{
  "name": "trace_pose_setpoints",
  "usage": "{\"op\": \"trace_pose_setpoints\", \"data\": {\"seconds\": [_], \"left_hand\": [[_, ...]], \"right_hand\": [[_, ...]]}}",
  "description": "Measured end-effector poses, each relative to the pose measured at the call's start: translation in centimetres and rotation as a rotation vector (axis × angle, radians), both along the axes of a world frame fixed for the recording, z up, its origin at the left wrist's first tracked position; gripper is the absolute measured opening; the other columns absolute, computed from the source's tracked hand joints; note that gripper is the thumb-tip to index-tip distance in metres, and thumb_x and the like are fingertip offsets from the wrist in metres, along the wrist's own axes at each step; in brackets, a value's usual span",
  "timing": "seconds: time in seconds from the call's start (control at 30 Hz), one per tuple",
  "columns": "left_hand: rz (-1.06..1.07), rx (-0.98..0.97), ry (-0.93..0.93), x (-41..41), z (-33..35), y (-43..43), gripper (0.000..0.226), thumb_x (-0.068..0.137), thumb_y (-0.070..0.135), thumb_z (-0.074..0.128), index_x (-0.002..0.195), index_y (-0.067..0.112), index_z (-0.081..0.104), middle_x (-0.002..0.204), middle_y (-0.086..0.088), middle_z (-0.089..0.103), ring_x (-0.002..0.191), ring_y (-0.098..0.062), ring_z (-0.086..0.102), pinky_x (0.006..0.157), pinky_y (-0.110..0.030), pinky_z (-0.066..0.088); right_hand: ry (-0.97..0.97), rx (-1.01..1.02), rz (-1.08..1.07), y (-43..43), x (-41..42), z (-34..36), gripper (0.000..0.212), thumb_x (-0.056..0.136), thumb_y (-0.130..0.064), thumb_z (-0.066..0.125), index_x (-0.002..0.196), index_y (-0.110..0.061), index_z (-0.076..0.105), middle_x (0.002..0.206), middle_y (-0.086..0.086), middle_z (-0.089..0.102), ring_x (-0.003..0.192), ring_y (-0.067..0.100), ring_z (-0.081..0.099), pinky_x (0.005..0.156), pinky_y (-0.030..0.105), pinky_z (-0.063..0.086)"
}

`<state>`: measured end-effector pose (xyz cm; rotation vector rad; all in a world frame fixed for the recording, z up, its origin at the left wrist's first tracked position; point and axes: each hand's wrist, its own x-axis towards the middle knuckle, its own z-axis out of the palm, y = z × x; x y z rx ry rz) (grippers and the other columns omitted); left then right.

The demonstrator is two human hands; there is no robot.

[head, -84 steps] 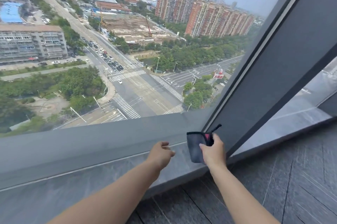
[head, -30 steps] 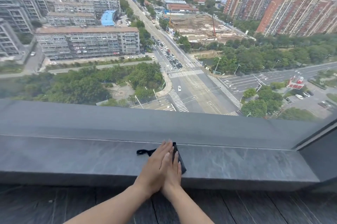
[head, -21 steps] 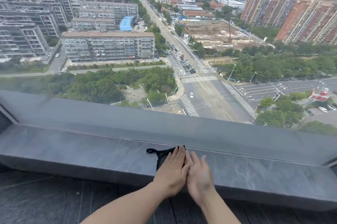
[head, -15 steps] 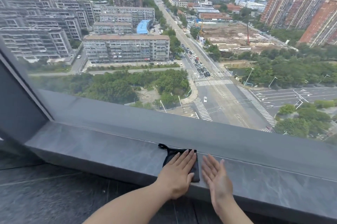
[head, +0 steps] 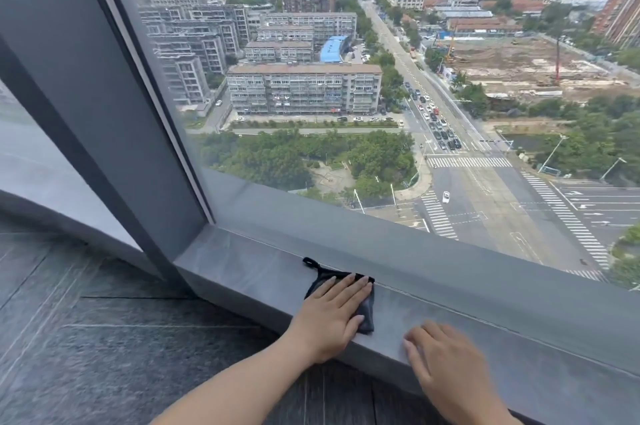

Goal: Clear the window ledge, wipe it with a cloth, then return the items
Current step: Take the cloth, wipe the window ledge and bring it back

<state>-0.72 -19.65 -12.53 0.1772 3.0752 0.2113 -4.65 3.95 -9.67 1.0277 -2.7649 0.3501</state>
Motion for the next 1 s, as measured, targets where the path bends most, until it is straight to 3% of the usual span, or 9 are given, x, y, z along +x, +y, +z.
{"op": "trace_pose_setpoints", "data": {"seconds": [0.17,0.3,0.63,0.73,0.83,0.9,1.0], "left_hand": [[0.140,-0.039,0.019,2.0,0.7,-7.9,0.058,0.100,0.044,0.018,0.154,0.028,0.008,0.161,0.016,0.002,0.149,-0.005,-0.001,0.118,-0.029,-0.004],[0.300,-0.020,0.012,3.1,0.8,-12.3,0.059,0.099,0.046,0.014,0.154,0.028,0.000,0.159,0.017,-0.007,0.148,-0.003,-0.007,0.122,-0.031,-0.001],[0.859,0.105,-0.035,4.1,1.3,-20.7,0.061,0.102,0.042,0.015,0.155,0.014,0.003,0.163,0.002,-0.002,0.150,-0.014,0.000,0.123,-0.036,0.007],[0.944,0.152,0.052,3.4,1.6,-20.4,0.053,0.104,0.026,0.023,0.154,0.012,0.015,0.163,0.000,0.011,0.150,-0.016,0.010,0.121,-0.037,0.019],[1.009,0.120,0.095,4.0,1.9,-20.0,0.051,0.100,0.004,0.027,0.151,0.008,0.025,0.160,-0.004,0.022,0.147,-0.018,0.020,0.117,-0.036,0.028],[1.034,0.111,0.109,5.4,2.3,-18.3,0.050,0.099,0.000,0.029,0.149,0.007,0.029,0.159,-0.006,0.026,0.147,-0.020,0.023,0.116,-0.036,0.031],[1.057,0.224,0.090,7.8,3.3,-13.7,0.048,0.099,0.001,0.030,0.146,0.009,0.034,0.154,-0.010,0.035,0.141,-0.027,0.034,0.107,-0.040,0.039]], "right_hand": [[-0.035,-0.024,0.013,-6.0,1.2,0.4,0.015,0.080,-0.036,0.050,0.078,-0.031,0.065,0.075,-0.014,0.061,0.072,0.015,0.064,0.061,0.030,0.051],[-0.108,-0.063,0.093,-10.4,2.6,-0.1,0.017,0.074,-0.029,0.063,0.091,-0.032,0.063,0.090,-0.016,0.064,0.082,0.015,0.064,0.067,0.031,0.052],[-0.252,-0.041,0.214,-12.1,5.0,1.6,0.024,0.076,-0.038,0.048,0.097,-0.039,0.061,0.094,-0.024,0.060,0.090,0.003,0.055,0.068,0.019,0.052],[-0.270,-0.030,0.218,-10.6,5.0,1.8,0.025,0.078,-0.038,0.047,0.100,-0.040,0.060,0.098,-0.025,0.058,0.095,0.002,0.052,0.071,0.018,0.049],[-0.323,-0.027,0.228,-9.0,4.6,2.7,0.030,0.092,-0.036,0.042,0.118,-0.037,0.055,0.116,-0.022,0.054,0.114,0.005,0.049,0.088,0.019,0.037],[-0.401,-0.072,0.188,-7.8,4.3,3.2,0.030,0.097,-0.034,0.040,0.124,-0.036,0.051,0.122,-0.022,0.051,0.120,0.005,0.043,0.091,0.018,0.032],[-0.468,-0.079,0.131,-6.8,4.5,3.5,0.028,0.098,-0.031,0.042,0.123,-0.036,0.053,0.119,-0.019,0.054,0.116,0.007,0.046,0.093,0.021,0.037]]}}
